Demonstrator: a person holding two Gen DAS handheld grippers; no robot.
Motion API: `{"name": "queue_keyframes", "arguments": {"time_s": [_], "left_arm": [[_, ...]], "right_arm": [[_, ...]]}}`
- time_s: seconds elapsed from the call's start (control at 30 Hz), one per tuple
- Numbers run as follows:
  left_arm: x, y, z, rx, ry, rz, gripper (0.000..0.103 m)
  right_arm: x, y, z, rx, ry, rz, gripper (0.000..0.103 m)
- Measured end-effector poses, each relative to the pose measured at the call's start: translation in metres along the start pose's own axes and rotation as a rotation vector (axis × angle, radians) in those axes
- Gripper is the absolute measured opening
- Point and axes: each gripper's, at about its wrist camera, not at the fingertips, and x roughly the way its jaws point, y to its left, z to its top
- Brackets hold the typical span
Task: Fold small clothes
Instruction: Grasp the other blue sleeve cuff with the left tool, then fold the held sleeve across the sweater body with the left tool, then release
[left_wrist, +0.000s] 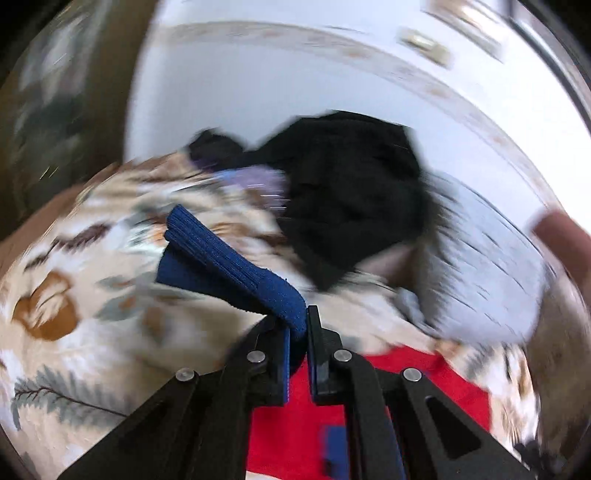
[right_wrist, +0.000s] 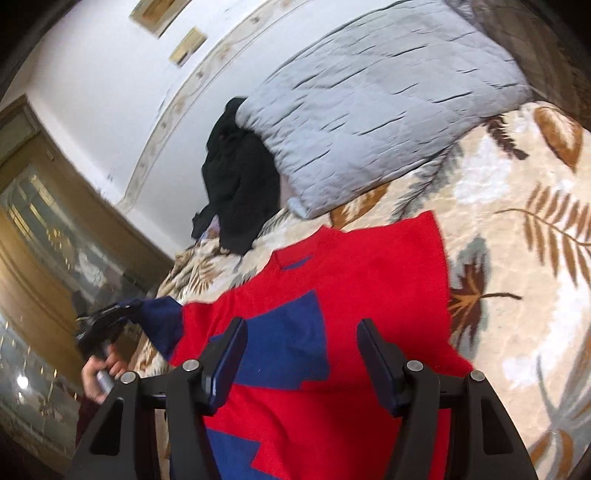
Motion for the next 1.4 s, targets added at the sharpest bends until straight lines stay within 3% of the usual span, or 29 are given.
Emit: {"name": "queue_keyframes", "arguments": {"time_s": [0.2,0.3,0.37,0.4,0.47,0.5,0.53,0.63,0.83,1.13,1.2,1.27,1.37,1.4], "left_arm": [[-0.009,-0.135,-0.044,0.216,0.076,-0.199,0.007],[-0.002,-0.19,-0.08,0.319,0.215,-0.334,0.011],[-0.006,-0.203,-0.091,0.364,0.262,-0.346,0.011],[-0.013,-0.201,-0.09,0.373,0.244,-0.335,0.015],[-0.026,-0.184,-0.082,0.339,0.198,-0.304,0.045],[-0.033,-0.166,-0.075,0.285,0.162,-0.285,0.066],[-0.038,-0.152,-0.072,0.251,0.139,-0.275,0.071],[-0.032,-0.107,-0.067,0.152,0.114,-0.185,0.071],[0.022,-0.054,-0.084,0.099,0.198,0.041,0.071],[0.065,-0.039,-0.112,0.101,0.322,0.134,0.071],[0.067,-0.042,-0.117,0.114,0.338,0.143,0.07],[0.069,-0.043,-0.118,0.124,0.341,0.144,0.07],[0.065,-0.045,-0.116,0.118,0.327,0.145,0.07],[0.063,-0.046,-0.115,0.115,0.322,0.141,0.07]], "right_arm": [[-0.016,-0.018,0.012,0.075,-0.04,-0.035,0.066],[-0.023,-0.026,0.017,0.1,-0.062,-0.049,0.066],[-0.027,-0.03,0.02,0.105,-0.074,-0.053,0.067],[-0.028,-0.031,0.021,0.109,-0.073,-0.047,0.07],[-0.027,-0.033,0.023,0.12,-0.062,-0.03,0.079],[-0.026,-0.033,0.023,0.124,-0.057,-0.022,0.079],[-0.024,-0.032,0.023,0.123,-0.049,-0.009,0.079],[-0.011,-0.025,0.017,0.098,0.002,-0.011,0.079],[0.029,-0.03,0.016,0.065,0.105,-0.087,0.079],[0.086,-0.049,0.018,-0.025,0.21,-0.139,0.074],[0.094,-0.049,0.019,-0.049,0.221,-0.14,0.062],[0.102,-0.043,0.017,-0.078,0.258,-0.118,0.033],[0.105,-0.025,0.014,-0.167,0.25,-0.104,0.011],[0.101,-0.021,0.016,-0.174,0.224,-0.106,0.01]]}}
